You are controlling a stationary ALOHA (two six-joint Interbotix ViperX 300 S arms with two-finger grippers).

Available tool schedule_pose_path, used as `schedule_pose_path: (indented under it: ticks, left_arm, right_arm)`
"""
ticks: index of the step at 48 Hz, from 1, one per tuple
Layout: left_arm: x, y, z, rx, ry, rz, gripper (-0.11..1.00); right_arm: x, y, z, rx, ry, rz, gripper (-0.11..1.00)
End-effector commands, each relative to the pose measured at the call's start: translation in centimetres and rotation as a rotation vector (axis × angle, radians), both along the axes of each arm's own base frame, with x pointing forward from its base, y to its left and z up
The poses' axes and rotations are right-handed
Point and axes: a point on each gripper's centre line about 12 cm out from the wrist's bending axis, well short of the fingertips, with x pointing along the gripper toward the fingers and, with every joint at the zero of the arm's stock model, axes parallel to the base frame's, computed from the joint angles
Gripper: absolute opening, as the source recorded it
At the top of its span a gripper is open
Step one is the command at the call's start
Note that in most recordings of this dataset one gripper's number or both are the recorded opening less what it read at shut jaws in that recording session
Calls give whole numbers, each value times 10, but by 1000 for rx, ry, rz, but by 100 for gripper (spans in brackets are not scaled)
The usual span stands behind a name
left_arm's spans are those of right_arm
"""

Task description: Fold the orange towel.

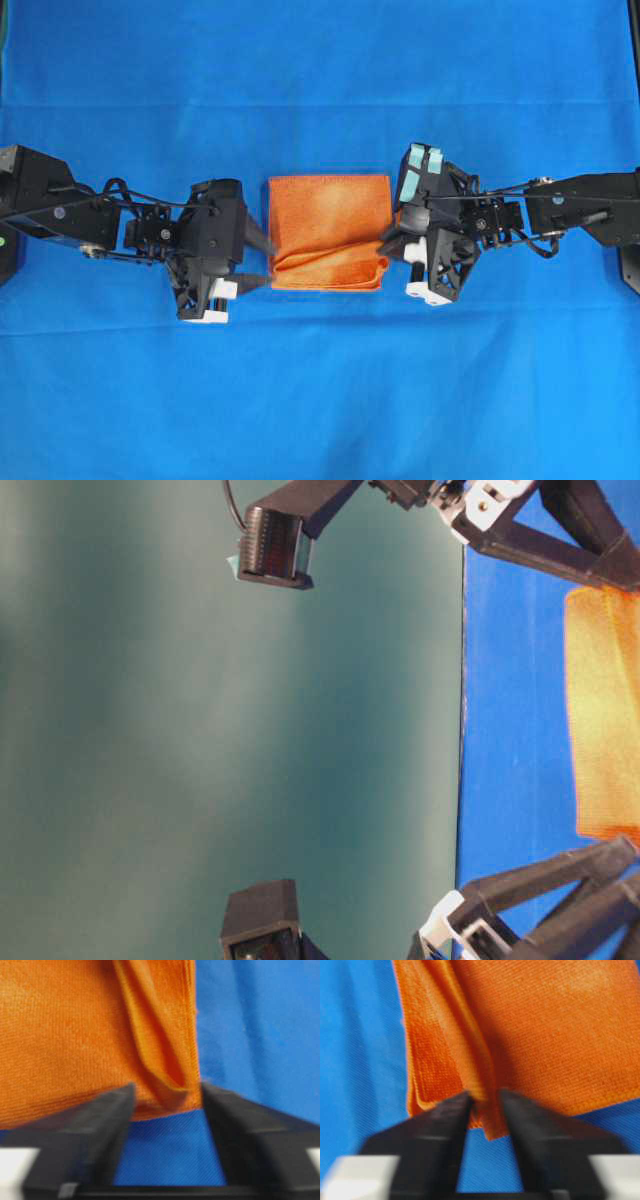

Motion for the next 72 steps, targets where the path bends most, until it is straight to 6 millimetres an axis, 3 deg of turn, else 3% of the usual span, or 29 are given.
schedule_pose_path:
  ticks: [1,3,5,10,18,30,42,49,56,72]
  left_arm:
    - [4,-1,14,-4,-38,-2,65]
    - [3,-1,18,-4,-41,-3,74]
    - [1,-1,23,0,-42,-6,76]
    - [-5,-1,43,4,-51,-12,67]
    - [-22,0,78,4,-73,-17,65]
    - [-68,4,143,-6,-234,-21,65]
    - [-127,10,176,2,-408,-27,65]
    - [-151,13,182,6,-445,-21,65]
    - [-169,15,180,4,-453,-19,65]
    - [-195,16,159,-1,-485,-18,65]
  right_arm:
    - [8,5,15,-3,-46,18,53]
    - [9,6,21,-6,-57,21,62]
    - [9,7,25,-9,-64,23,67]
    - [7,6,46,-21,-92,23,62]
    - [-4,3,82,-49,-145,24,61]
    - [-32,0,137,-114,-277,44,61]
    - [-72,-3,163,-180,-375,61,61]
    - [-99,-6,176,-204,-436,53,61]
    - [-124,-7,176,-224,-479,52,61]
    - [-160,-7,142,-224,-488,57,61]
